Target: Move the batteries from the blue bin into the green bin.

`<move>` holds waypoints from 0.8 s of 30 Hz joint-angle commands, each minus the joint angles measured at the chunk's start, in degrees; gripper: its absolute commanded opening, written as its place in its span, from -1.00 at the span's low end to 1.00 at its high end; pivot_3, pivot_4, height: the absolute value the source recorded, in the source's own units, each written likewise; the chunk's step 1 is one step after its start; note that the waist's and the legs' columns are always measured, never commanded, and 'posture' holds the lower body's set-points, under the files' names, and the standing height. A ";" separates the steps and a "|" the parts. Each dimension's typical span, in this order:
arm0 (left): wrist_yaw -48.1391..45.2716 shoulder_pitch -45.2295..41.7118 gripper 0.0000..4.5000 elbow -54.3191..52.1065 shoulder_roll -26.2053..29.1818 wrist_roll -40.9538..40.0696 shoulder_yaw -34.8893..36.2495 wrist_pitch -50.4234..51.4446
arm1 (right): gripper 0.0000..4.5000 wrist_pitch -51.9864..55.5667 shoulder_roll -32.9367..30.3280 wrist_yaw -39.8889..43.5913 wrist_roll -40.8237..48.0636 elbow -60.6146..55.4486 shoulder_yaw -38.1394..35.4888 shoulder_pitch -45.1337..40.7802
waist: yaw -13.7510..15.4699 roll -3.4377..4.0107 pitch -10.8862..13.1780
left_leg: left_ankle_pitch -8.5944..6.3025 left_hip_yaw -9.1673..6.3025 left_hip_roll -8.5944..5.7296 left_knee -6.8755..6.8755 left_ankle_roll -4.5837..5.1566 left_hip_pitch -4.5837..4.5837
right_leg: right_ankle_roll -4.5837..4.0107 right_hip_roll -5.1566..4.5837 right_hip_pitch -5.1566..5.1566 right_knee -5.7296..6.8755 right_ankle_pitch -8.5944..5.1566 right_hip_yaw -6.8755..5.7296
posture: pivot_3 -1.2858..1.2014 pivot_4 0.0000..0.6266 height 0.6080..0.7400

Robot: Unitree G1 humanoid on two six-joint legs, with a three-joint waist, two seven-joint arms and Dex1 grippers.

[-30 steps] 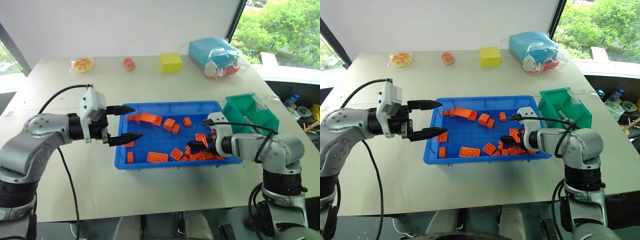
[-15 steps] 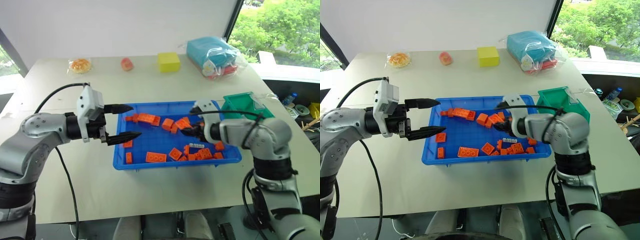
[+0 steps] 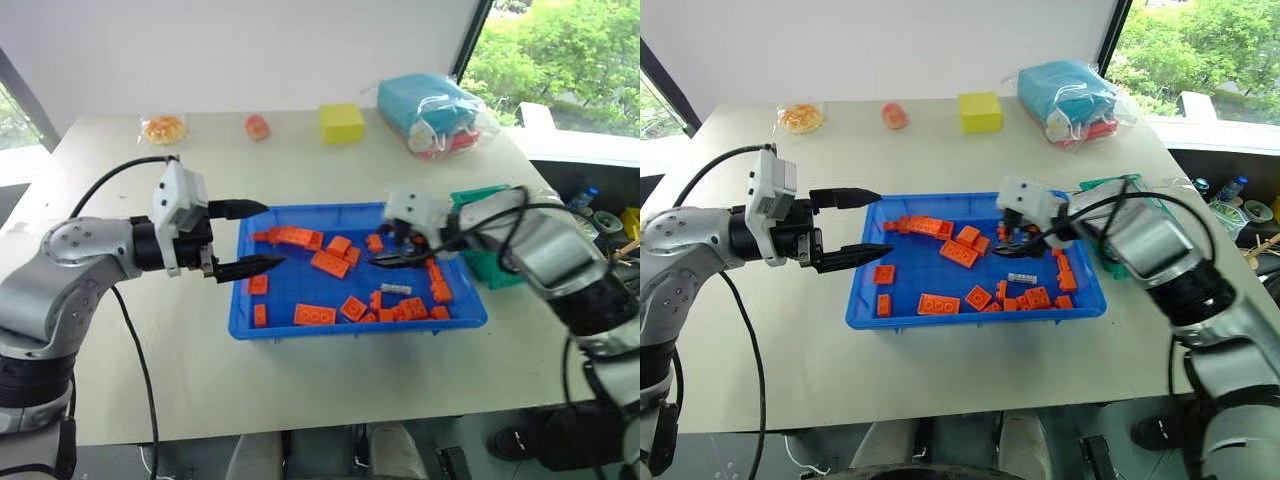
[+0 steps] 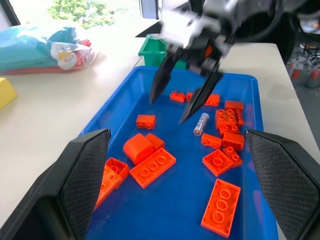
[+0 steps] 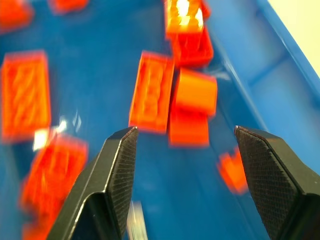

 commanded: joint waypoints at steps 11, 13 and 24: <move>0.92 -0.39 1.00 -1.02 0.44 -0.13 1.10 -0.48 | 0.39 -5.60 3.23 7.02 -9.99 6.54 -0.23 6.28 | 0.10 -0.02 -0.01 | -0.01 0.20 0.20 0.02 -0.03 0.05 | -0.02 -0.01 -0.04 0.02 0.01 -0.01 | 0.03 -0.52 0.48; 0.83 -1.21 1.00 -0.80 0.64 -0.35 1.08 -0.17 | 0.39 -7.64 4.54 6.11 -12.50 8.92 0.13 6.82 | 0.22 -0.01 0.00 | 0.00 0.19 0.20 0.06 -0.03 0.04 | -0.03 0.00 -0.04 0.03 0.01 -0.02 | 0.03 -0.52 0.48; -0.23 -3.13 1.00 0.85 0.68 0.20 0.53 -0.45 | -0.99 -3.86 5.89 6.26 -10.79 7.56 -7.92 5.49 | 0.11 -0.01 0.01 | 0.00 0.18 0.17 0.09 -0.03 0.07 | -0.02 -0.01 0.25 0.06 0.03 -0.01 | 0.03 -0.52 0.48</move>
